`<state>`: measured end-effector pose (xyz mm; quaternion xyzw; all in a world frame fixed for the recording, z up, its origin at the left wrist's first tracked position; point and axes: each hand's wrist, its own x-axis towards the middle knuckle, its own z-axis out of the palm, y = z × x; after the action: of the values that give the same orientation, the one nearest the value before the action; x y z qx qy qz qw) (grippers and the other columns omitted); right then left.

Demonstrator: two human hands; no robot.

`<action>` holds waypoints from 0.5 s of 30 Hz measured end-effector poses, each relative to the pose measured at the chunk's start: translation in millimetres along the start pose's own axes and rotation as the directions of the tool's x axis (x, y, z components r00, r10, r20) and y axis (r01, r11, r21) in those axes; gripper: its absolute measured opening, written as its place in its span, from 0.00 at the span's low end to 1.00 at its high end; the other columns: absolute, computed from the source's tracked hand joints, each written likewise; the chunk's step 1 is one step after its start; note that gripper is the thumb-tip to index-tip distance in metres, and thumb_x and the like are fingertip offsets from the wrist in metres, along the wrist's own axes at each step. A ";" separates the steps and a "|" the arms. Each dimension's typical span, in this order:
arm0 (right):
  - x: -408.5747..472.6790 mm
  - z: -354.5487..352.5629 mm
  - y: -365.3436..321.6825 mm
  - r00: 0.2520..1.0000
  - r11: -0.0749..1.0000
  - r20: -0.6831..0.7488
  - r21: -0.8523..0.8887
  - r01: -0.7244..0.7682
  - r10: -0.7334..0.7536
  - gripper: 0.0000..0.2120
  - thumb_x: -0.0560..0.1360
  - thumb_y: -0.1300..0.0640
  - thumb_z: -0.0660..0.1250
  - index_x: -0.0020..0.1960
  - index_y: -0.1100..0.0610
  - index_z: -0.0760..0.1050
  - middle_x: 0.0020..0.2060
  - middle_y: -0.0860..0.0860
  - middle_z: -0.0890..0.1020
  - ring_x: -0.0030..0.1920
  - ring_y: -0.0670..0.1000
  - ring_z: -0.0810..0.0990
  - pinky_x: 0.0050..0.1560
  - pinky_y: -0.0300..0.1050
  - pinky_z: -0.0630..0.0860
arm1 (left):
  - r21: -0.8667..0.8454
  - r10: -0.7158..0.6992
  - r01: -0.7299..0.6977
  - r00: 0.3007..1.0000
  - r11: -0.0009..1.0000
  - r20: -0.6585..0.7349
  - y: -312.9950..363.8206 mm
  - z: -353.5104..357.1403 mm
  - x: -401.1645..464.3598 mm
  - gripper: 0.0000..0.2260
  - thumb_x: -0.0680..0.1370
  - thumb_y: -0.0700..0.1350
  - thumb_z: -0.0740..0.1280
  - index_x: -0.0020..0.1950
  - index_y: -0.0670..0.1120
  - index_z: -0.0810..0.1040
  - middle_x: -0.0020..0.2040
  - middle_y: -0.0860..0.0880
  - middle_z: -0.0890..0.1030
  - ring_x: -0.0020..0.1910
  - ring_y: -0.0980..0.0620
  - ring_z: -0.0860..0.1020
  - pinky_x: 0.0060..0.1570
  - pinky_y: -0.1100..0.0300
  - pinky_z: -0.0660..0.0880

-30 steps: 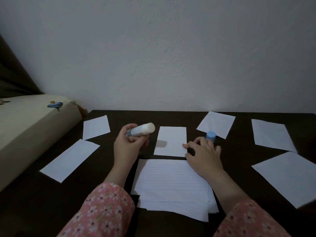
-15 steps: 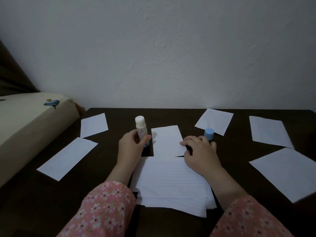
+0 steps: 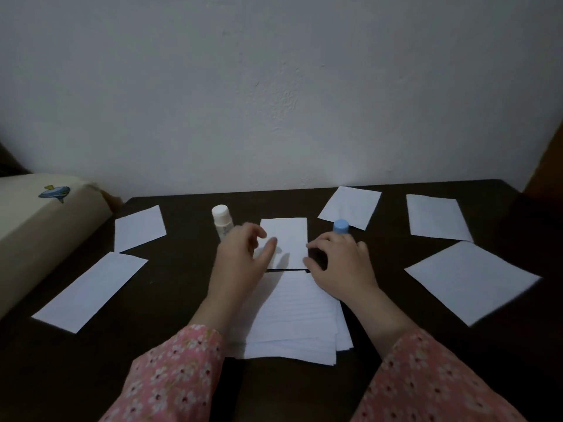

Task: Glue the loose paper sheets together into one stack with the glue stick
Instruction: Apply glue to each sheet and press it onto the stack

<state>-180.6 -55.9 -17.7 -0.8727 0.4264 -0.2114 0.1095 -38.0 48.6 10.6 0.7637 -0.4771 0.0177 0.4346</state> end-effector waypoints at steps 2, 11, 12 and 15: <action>-3.6 -12.5 8.7 0.997 0.998 -0.059 0.038 -0.055 0.057 0.15 0.77 0.43 0.62 0.62 0.44 0.75 0.60 0.43 0.75 0.62 0.46 0.70 0.61 0.49 0.67 | 0.073 -0.041 0.033 0.992 0.997 0.120 1.8 16.0 -0.7 0.08 0.76 0.50 0.68 0.54 0.52 0.77 0.51 0.56 0.77 0.51 0.58 0.76 0.49 0.65 0.73; -37.3 -70.1 95.5 0.830 0.818 -0.061 -0.141 -0.557 0.554 0.24 0.76 0.47 0.63 0.71 0.45 0.65 0.72 0.51 0.63 0.73 0.56 0.57 0.70 0.58 0.57 | 0.368 -0.166 0.025 0.918 0.930 0.360 6.9 40.0 11.5 0.25 0.75 0.57 0.67 0.70 0.51 0.69 0.66 0.49 0.75 0.63 0.50 0.74 0.60 0.53 0.72; -40.3 -70.8 103.0 0.779 0.768 -0.007 -0.163 -0.620 0.627 0.28 0.76 0.44 0.62 0.74 0.46 0.61 0.75 0.53 0.59 0.75 0.58 0.52 0.71 0.60 0.54 | 0.375 -0.171 0.022 0.914 0.927 0.368 6.6 42.4 11.7 0.25 0.75 0.58 0.67 0.69 0.51 0.70 0.66 0.48 0.75 0.62 0.50 0.74 0.59 0.53 0.73; -47.1 -65.9 110.5 0.726 0.725 0.067 -0.164 -0.668 0.684 0.30 0.78 0.41 0.57 0.77 0.48 0.55 0.77 0.54 0.54 0.76 0.59 0.49 0.73 0.59 0.51 | 0.375 -0.171 0.022 0.914 0.927 0.367 7.6 46.5 12.1 0.24 0.75 0.58 0.66 0.68 0.49 0.72 0.67 0.48 0.75 0.63 0.49 0.74 0.61 0.52 0.73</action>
<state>-313.9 -87.1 -13.3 -0.6732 0.7204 -0.0749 0.1488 -55.0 7.0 -8.1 0.8414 -0.5040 -0.0702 0.1817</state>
